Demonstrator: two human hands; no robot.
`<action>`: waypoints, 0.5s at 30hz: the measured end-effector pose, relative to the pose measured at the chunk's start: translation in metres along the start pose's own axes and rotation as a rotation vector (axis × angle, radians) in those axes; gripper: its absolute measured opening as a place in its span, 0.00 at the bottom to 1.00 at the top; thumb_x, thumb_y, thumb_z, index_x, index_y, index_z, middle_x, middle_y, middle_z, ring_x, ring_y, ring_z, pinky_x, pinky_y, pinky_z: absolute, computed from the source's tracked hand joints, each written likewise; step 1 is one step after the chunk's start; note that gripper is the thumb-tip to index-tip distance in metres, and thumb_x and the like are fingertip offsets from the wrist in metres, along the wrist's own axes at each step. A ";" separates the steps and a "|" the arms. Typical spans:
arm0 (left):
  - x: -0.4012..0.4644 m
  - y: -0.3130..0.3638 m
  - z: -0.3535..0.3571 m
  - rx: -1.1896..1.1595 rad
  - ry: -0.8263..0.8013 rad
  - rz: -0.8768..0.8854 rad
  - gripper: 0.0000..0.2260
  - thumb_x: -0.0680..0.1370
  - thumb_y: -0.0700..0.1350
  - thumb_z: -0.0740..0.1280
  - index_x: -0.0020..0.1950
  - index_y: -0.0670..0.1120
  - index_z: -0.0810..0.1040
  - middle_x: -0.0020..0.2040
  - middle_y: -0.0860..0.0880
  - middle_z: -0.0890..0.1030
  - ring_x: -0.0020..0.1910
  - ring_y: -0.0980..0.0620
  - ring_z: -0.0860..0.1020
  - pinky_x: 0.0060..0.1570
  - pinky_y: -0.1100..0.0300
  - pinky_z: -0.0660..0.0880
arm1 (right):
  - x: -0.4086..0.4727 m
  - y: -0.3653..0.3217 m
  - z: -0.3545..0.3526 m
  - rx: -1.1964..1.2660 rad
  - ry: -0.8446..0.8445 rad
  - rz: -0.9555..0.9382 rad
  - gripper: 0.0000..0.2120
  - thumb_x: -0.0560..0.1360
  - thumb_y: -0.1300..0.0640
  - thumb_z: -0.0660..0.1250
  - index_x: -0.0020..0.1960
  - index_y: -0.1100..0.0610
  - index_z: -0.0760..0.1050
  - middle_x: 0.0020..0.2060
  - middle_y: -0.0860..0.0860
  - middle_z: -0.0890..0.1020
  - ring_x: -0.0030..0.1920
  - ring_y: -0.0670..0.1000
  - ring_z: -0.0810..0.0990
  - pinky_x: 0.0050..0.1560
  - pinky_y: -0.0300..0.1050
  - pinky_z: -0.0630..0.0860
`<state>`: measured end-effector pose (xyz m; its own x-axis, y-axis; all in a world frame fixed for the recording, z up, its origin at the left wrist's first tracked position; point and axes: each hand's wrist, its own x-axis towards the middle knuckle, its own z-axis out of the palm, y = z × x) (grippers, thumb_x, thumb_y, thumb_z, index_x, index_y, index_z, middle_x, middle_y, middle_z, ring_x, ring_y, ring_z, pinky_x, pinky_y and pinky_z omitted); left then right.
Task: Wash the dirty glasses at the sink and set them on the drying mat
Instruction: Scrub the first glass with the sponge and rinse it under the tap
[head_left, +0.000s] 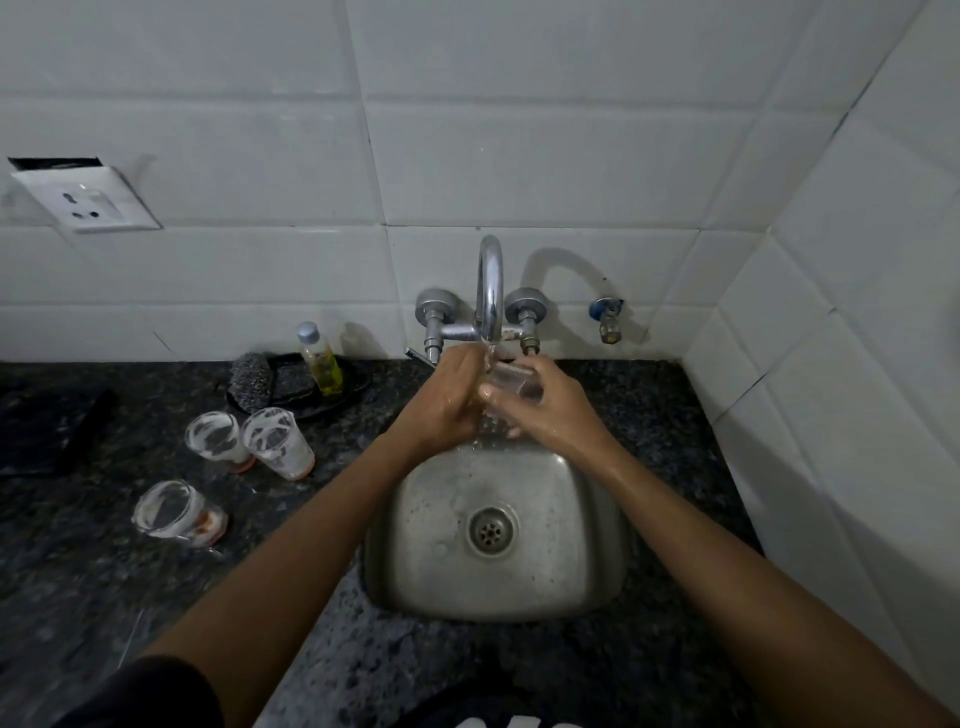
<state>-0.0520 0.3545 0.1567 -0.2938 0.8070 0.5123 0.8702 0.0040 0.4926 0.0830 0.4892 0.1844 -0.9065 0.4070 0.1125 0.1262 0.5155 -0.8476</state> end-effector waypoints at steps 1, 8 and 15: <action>0.000 0.002 0.001 -0.007 0.004 0.006 0.14 0.77 0.41 0.65 0.59 0.36 0.74 0.54 0.45 0.76 0.55 0.51 0.71 0.58 0.58 0.70 | 0.001 0.000 -0.002 -0.084 0.029 -0.036 0.29 0.73 0.45 0.80 0.69 0.50 0.74 0.57 0.45 0.83 0.54 0.45 0.84 0.56 0.50 0.84; -0.001 -0.008 0.004 0.080 -0.027 0.037 0.15 0.77 0.39 0.68 0.62 0.34 0.75 0.56 0.40 0.77 0.55 0.42 0.75 0.60 0.54 0.72 | 0.000 0.003 0.002 0.018 -0.001 0.074 0.34 0.71 0.44 0.80 0.72 0.51 0.72 0.63 0.48 0.81 0.58 0.45 0.83 0.56 0.43 0.83; -0.003 -0.009 0.008 0.124 0.004 0.063 0.25 0.74 0.37 0.71 0.69 0.33 0.74 0.59 0.38 0.79 0.58 0.40 0.78 0.61 0.49 0.75 | -0.006 0.005 0.004 -0.109 0.058 -0.090 0.34 0.70 0.50 0.82 0.71 0.53 0.73 0.62 0.49 0.80 0.57 0.46 0.82 0.55 0.44 0.82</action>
<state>-0.0561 0.3562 0.1450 -0.2380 0.8057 0.5425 0.9291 0.0261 0.3688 0.0871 0.4862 0.1771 -0.8916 0.3970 0.2176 0.0918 0.6292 -0.7718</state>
